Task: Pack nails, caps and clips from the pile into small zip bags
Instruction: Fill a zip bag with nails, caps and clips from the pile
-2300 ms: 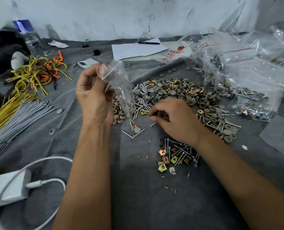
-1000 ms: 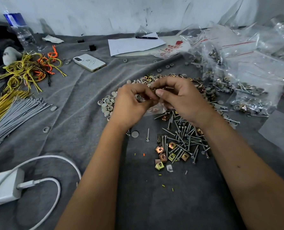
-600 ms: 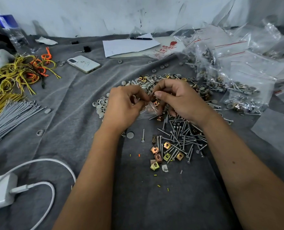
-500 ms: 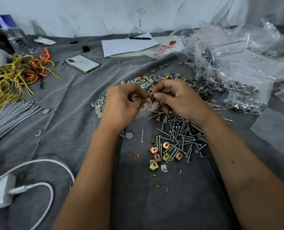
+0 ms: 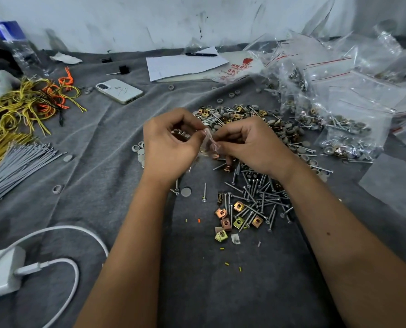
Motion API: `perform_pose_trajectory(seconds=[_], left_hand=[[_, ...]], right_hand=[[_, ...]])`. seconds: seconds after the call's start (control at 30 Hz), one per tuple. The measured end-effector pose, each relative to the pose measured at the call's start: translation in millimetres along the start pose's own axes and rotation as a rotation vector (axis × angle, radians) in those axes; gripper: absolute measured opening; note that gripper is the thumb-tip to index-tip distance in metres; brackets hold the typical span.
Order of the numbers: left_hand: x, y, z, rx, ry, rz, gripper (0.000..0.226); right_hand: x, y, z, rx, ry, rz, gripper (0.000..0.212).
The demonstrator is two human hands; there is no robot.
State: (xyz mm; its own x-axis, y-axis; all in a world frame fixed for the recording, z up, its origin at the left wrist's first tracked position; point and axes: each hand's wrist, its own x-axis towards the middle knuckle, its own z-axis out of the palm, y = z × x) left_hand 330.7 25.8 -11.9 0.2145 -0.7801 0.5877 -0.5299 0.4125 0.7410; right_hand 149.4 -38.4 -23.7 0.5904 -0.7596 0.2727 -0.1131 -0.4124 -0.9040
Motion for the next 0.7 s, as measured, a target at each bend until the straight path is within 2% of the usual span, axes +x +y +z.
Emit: perform_pose_trajectory(seconds=[0.07, 0.17, 0.27, 0.33, 0.47, 0.6, 0.7], left_hand=[[0.4, -1.5, 0.4, -0.025, 0.039, -0.019, 0.010], [1.4, -2.6, 0.0, -0.073, 0.154, -0.062, 0.018], [4.4, -2.1, -1.7, -0.207, 0.289, -0.132, 0.020], [6.6, -2.8, -4.3, -0.258, 0.367, -0.161, 0.016], [6.7, -4.5, -6.2, -0.262, 0.454, -0.169, 0.012], [6.5, -3.1, -4.9, -0.248, 0.524, -0.180, 0.019], [5.7, -3.5, -2.9, -0.249, 0.519, -0.180, 0.021]], right_hand=[[0.4, -1.3, 1.5, 0.033, 0.043, -0.021, 0.012], [1.8, 0.5, 4.1, 0.012, 0.250, -0.024, 0.013], [0.5, 3.3, 6.9, -0.204, 0.380, -0.050, 0.008], [-0.8, 2.9, 10.7, -0.426, 0.310, -0.086, 0.010], [-0.4, 1.4, 21.7, -0.769, 0.048, -0.127, 0.025], [1.5, -1.8, 32.0, -0.900, -0.049, -0.107, 0.034], [2.1, -5.0, 33.9, -0.913, -0.056, -0.111, 0.029]])
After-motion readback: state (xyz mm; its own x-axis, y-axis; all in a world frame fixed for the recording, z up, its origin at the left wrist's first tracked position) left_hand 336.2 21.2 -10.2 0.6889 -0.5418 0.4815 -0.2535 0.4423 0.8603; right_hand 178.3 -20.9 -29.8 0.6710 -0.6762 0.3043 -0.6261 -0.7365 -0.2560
